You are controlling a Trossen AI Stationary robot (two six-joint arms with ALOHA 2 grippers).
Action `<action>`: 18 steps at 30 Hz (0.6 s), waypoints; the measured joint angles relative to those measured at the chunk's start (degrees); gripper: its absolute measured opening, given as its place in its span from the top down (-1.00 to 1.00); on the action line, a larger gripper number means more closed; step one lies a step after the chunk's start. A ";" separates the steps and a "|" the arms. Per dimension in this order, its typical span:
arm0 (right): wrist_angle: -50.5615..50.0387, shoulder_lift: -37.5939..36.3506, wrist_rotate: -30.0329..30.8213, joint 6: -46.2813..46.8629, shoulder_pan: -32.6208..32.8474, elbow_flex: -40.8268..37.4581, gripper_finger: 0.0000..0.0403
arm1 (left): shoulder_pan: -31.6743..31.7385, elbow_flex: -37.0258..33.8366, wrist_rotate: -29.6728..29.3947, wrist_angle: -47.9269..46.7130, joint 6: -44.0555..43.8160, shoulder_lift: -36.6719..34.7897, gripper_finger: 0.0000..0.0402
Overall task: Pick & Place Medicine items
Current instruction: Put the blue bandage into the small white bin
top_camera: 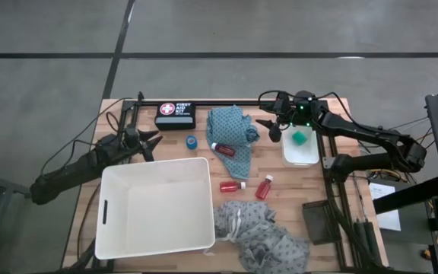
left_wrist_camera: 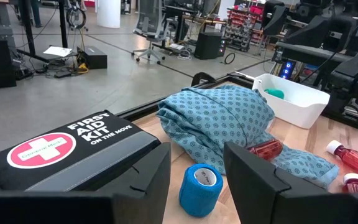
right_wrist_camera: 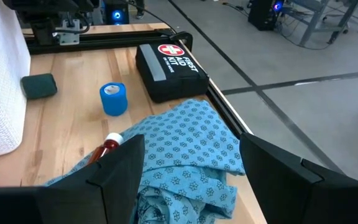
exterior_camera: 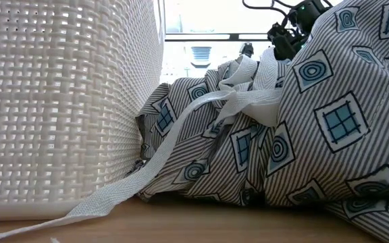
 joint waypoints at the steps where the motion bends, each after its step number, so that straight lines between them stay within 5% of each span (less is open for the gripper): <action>1: 0.00 0.00 0.00 0.00 0.00 0.00 -0.29 | 0.00 0.01 0.01 0.00 -0.01 0.00 0.24; 18: 0.00 0.00 0.00 0.00 0.00 -0.04 -0.29 | -0.02 0.64 0.31 2.25 4.16 0.13 0.24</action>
